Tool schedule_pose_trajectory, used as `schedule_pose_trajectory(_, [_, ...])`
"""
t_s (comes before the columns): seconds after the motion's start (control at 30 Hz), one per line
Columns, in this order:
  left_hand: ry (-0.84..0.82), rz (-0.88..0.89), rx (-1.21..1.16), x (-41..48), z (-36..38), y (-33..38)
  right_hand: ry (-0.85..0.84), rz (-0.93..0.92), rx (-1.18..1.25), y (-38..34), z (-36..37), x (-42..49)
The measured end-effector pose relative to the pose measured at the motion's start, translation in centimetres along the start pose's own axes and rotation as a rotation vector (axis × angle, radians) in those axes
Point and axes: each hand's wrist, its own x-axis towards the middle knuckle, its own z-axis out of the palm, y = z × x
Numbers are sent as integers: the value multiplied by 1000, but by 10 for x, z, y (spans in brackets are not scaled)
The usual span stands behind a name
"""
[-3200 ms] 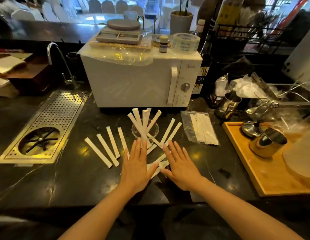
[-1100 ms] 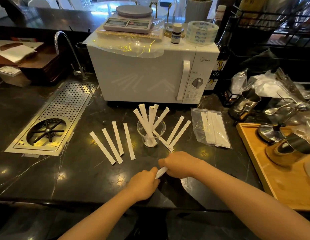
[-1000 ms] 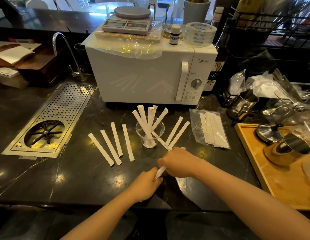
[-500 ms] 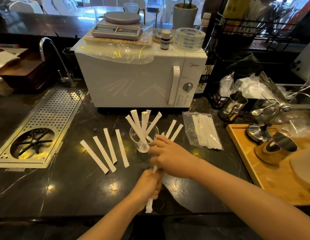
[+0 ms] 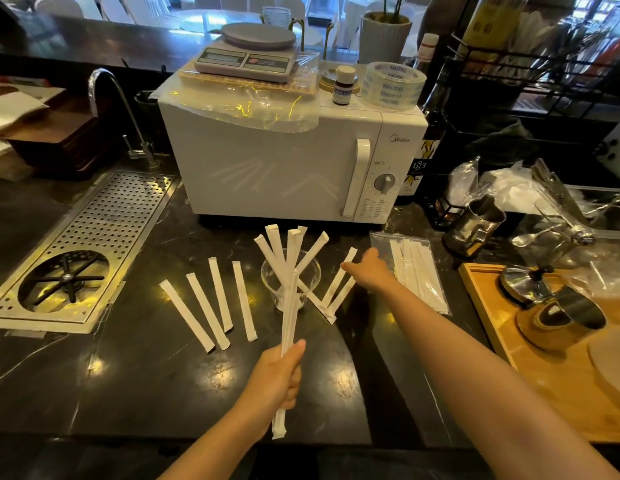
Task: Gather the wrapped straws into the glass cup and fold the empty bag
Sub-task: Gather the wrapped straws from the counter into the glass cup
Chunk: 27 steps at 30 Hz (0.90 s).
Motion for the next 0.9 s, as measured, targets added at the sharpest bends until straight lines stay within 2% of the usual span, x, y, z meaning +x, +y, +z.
schedule_pose_trajectory(0.2, [73,-9,-26,-1,-13,0,73,21,-189,-5,32,17])
schedule_pose_trajectory(0.33, [106,-20,-41,0,-21,-1,114,11,-233,-10,40,21])
schedule_pose_trajectory(0.73, [144,-5,-54,13,-28,3,-75,-338,-304,-8,51,18])
schedule_pose_trajectory(0.9, [139,-7,-51,16,-27,5,-204,-376,-311,-9,52,6])
